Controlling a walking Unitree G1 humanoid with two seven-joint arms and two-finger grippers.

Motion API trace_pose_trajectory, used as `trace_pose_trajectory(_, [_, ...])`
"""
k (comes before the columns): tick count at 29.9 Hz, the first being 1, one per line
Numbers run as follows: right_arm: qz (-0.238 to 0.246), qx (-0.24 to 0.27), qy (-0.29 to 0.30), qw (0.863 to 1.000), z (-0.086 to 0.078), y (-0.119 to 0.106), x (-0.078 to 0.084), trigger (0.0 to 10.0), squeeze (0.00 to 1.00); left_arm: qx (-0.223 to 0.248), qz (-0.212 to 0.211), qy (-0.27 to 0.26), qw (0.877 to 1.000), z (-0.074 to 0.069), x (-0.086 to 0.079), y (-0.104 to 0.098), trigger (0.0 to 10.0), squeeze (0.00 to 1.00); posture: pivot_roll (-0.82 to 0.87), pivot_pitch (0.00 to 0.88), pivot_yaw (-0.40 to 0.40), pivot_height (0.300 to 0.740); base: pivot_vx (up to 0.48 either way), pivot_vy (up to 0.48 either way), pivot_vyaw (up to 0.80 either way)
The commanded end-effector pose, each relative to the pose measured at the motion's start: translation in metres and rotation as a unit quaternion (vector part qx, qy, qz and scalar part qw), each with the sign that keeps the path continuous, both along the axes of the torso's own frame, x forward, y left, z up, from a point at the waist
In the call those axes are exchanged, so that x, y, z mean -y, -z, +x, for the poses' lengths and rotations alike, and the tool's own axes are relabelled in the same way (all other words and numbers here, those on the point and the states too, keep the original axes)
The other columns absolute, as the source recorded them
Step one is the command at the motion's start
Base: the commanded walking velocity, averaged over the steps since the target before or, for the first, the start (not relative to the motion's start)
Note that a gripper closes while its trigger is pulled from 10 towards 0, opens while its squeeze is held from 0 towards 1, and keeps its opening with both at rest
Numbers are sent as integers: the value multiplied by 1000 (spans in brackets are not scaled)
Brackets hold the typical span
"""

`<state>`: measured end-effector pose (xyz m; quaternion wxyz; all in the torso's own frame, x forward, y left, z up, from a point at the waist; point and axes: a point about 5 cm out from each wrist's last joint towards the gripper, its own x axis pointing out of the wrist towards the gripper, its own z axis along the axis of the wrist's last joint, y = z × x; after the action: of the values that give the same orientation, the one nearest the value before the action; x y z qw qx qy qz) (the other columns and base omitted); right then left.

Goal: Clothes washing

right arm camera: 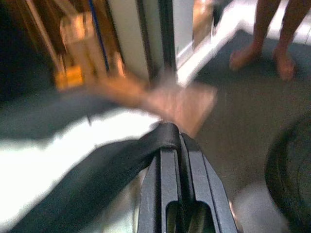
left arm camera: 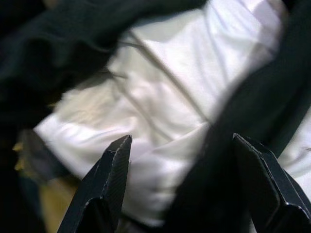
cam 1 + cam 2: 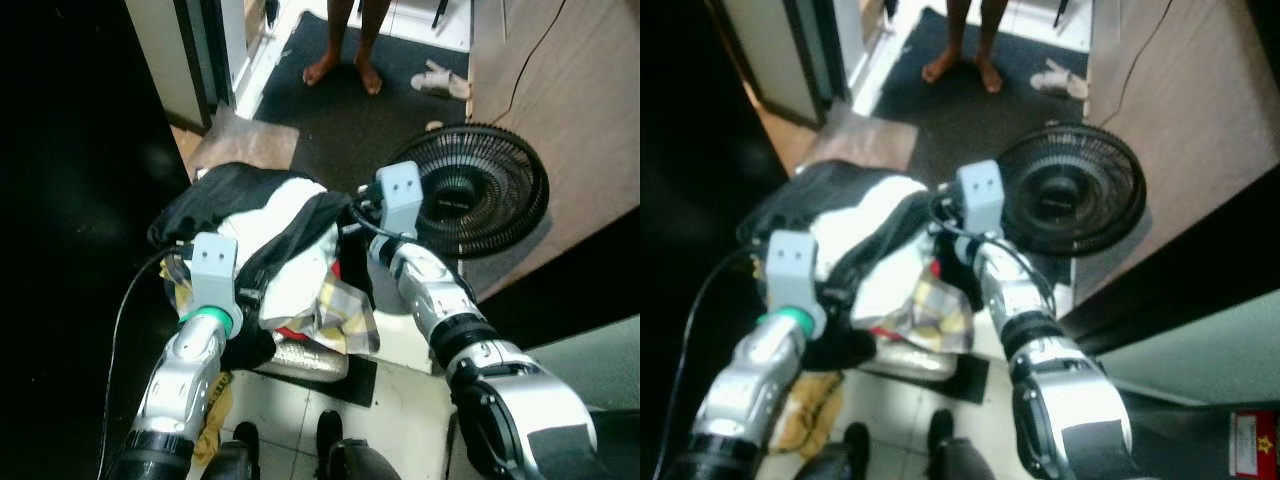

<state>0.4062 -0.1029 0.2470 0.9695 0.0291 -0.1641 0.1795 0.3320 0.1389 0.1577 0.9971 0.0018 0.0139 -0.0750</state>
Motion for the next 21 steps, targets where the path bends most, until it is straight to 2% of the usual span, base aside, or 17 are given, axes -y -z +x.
trace_pose_trajectory(1, [54,86,20,995,-8,-34,15,10000,0,-13,-8,11,1000,-8,2,4,10000,0,111,314,27,740,0,0,0])
trace_pose_trajectory(2, [54,86,20,995,-8,-34,15,10000,0,-13,-8,11,1000,-8,2,4,10000,0,111,314,27,740,0,0,0])
trace_pose_trajectory(5, [55,150,32,987,-20,-58,25,10000,0,-3,-10,22,1000,-13,3,-3,10000,0,98,249,44,740,0,0,0])
trace_pose_trajectory(6, [55,150,32,987,-20,-58,25,10000,0,-3,-10,22,1000,-13,3,-3,10000,0,98,249,44,740,0,0,0])
trace_pose_trajectory(7, [57,187,36,980,-30,-76,34,10000,0,6,-14,30,999,-14,6,-10,10000,0,92,218,46,740,0,0,0])
trace_pose_trajectory(9, [58,205,37,976,-35,-85,38,10000,0,9,-15,33,999,-15,8,-13,10000,0,92,218,46,740,0,0,0])
trace_pose_trajectory(12, [62,274,55,958,-53,-122,59,10000,0,21,-17,40,999,-14,11,-20,10000,0,77,163,45,740,0,0,0])
trace_pose_trajectory(14, [62,274,55,958,-53,-122,59,10000,0,21,-17,40,999,-14,11,-20,10000,0,77,163,45,740,0,0,0])
trace_pose_trajectory(15, [57,329,69,940,-69,-152,71,10000,0,25,-18,40,999,-14,11,-22,10000,0,67,138,48,740,0,0,0])
trace_pose_trajectory(16, [57,329,69,940,-69,-152,71,10000,0,25,-18,40,999,-14,11,-22,10000,0,67,138,48,740,0,0,0])
trace_pose_trajectory(17, [53,354,75,931,-77,-164,75,10000,0,25,-19,39,999,-14,10,-23,10000,0,67,138,48,740,0,0,0])
trace_pose_trajectory(19, [34,453,75,888,-108,-209,77,10000,0,25,-19,42,999,-14,11,-23,10000,0,44,97,53,740,0,0,0])
trace_pose_trajectory(20, [34,453,75,888,-108,-209,77,10000,0,25,-19,42,999,-14,11,-23,10000,0,44,97,53,740,0,0,0])
trace_pose_trajectory(21, [28,489,74,869,-122,-224,77,10000,0,25,-19,43,999,-14,12,-22,10000,0,42,90,54,740,0,0,0])
